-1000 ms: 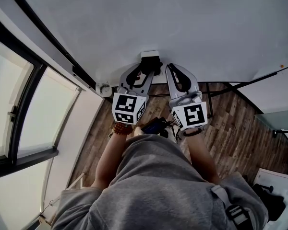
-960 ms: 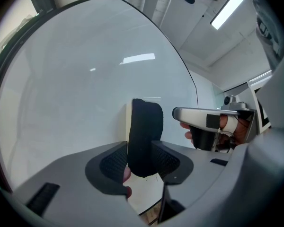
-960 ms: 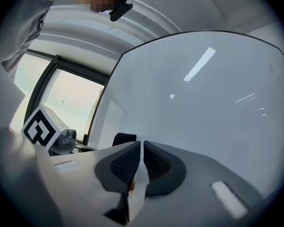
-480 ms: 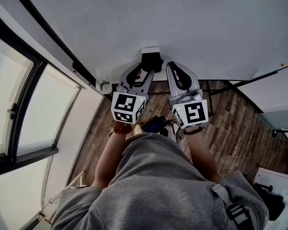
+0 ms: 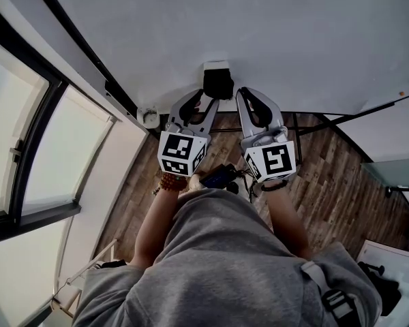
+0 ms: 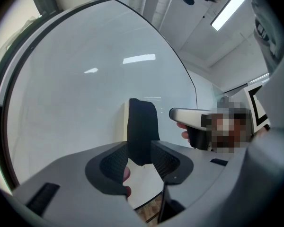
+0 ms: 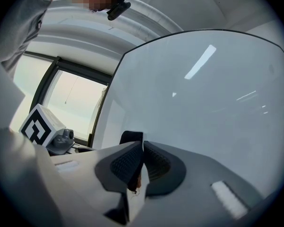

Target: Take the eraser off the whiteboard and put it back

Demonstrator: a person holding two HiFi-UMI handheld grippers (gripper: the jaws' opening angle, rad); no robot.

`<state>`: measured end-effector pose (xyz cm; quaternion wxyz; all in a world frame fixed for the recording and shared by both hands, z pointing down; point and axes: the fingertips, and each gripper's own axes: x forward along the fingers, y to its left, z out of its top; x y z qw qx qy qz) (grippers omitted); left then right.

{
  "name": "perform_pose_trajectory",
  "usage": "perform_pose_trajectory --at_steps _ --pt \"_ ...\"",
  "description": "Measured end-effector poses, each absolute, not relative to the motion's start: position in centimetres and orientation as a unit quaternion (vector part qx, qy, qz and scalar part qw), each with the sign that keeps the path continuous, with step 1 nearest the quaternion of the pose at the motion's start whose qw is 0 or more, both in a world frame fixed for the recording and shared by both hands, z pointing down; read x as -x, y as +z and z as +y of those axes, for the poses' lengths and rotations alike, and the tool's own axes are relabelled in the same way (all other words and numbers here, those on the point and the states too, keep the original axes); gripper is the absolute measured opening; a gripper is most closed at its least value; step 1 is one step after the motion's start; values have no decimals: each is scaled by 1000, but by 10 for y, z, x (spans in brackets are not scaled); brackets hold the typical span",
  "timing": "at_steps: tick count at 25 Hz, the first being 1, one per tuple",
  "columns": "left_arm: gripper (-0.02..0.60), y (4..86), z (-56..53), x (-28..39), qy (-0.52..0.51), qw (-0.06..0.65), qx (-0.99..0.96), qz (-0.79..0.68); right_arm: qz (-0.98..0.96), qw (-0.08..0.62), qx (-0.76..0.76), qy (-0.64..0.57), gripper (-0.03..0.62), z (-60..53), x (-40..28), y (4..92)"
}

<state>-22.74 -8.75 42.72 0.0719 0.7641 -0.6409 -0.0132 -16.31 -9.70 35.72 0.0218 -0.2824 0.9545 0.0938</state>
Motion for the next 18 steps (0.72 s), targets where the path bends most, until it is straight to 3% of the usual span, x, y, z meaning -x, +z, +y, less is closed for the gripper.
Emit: perform_pose_trajectory --at_steps 18 --pt "153 433 -55 242 10 42 -723 -690 951 8 302 61 32 -85 162 377"
